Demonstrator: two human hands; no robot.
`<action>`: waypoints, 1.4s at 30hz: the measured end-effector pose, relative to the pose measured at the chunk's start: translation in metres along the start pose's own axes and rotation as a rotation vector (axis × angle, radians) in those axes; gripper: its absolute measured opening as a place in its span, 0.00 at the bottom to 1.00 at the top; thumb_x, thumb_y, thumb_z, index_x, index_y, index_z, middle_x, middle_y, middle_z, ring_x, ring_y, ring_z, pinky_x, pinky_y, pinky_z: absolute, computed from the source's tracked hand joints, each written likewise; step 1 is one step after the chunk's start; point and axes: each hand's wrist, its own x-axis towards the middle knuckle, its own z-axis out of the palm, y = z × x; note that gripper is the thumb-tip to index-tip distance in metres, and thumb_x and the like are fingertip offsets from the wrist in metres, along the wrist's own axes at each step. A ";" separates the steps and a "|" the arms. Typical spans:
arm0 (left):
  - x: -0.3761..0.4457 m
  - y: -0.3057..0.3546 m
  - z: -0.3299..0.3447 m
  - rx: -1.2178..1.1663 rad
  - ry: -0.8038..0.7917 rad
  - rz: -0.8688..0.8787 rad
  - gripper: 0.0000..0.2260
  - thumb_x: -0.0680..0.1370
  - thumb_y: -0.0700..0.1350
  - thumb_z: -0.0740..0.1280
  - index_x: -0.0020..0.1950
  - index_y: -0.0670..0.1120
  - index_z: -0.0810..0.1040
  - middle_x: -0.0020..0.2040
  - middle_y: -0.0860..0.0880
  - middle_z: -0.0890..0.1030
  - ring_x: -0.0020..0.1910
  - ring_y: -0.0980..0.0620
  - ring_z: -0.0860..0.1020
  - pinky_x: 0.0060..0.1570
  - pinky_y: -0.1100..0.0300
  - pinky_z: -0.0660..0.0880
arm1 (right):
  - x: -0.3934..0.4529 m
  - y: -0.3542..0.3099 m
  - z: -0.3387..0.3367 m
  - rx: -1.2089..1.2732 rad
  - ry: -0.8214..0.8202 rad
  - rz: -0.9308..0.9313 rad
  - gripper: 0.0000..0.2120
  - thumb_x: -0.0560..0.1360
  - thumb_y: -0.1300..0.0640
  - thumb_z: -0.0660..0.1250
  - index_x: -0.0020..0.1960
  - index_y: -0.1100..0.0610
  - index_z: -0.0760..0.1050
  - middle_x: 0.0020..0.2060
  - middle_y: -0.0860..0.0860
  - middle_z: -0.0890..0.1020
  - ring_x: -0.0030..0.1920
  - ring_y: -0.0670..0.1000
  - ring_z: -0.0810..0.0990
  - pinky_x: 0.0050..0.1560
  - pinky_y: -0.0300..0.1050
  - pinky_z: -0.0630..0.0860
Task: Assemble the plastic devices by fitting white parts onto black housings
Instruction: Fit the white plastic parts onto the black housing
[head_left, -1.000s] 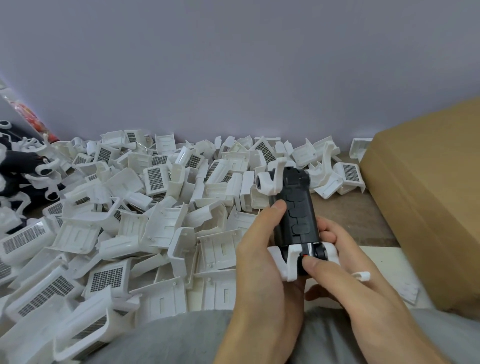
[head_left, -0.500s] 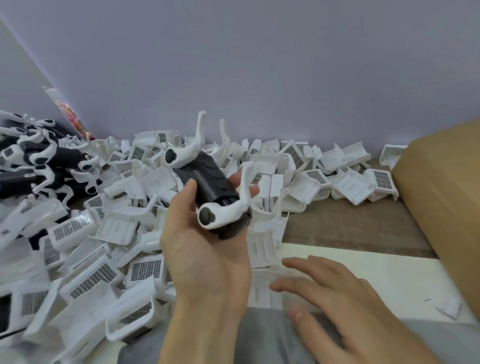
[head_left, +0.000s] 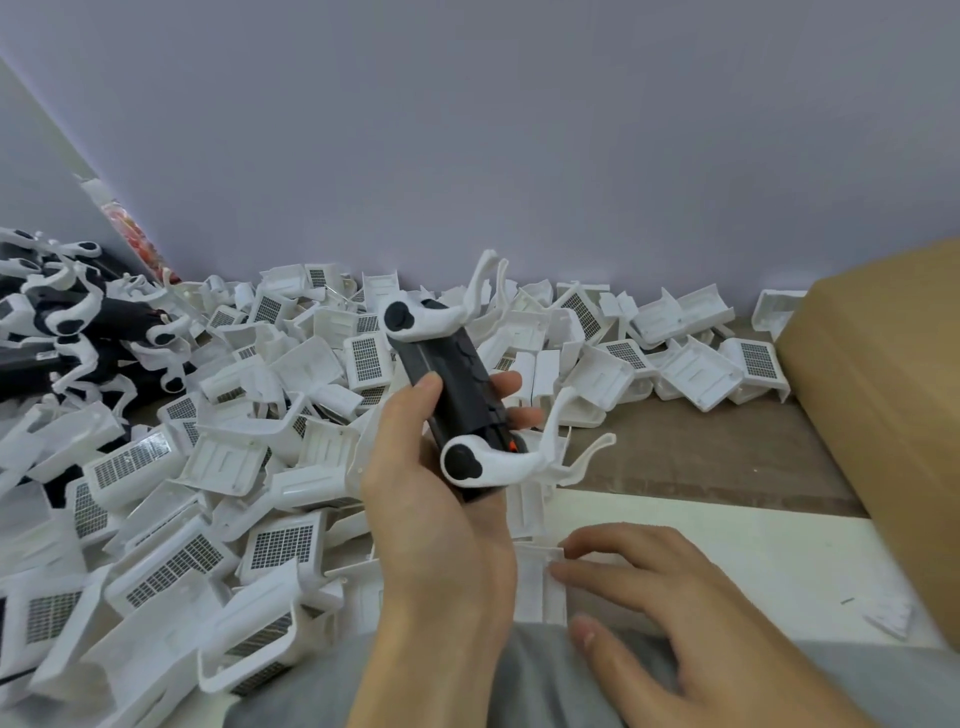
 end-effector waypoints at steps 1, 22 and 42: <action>0.001 0.000 0.000 -0.005 0.005 -0.003 0.11 0.79 0.43 0.61 0.51 0.38 0.80 0.39 0.40 0.83 0.31 0.47 0.81 0.43 0.53 0.76 | -0.001 0.000 0.000 0.075 0.065 0.001 0.28 0.64 0.31 0.51 0.61 0.32 0.75 0.58 0.18 0.64 0.65 0.26 0.60 0.62 0.24 0.59; 0.006 -0.021 -0.009 0.320 -0.176 -0.034 0.14 0.68 0.43 0.77 0.51 0.41 0.81 0.42 0.46 0.82 0.40 0.49 0.80 0.43 0.53 0.79 | -0.010 0.029 -0.012 0.815 0.857 0.401 0.14 0.69 0.69 0.75 0.42 0.49 0.84 0.27 0.40 0.81 0.26 0.35 0.78 0.29 0.21 0.68; -0.010 -0.039 -0.002 0.788 -0.349 -0.078 0.17 0.75 0.47 0.71 0.61 0.60 0.75 0.44 0.51 0.87 0.40 0.53 0.86 0.29 0.74 0.70 | -0.009 0.013 -0.002 0.826 0.938 -0.096 0.11 0.67 0.61 0.73 0.47 0.49 0.83 0.53 0.48 0.85 0.54 0.49 0.84 0.48 0.36 0.79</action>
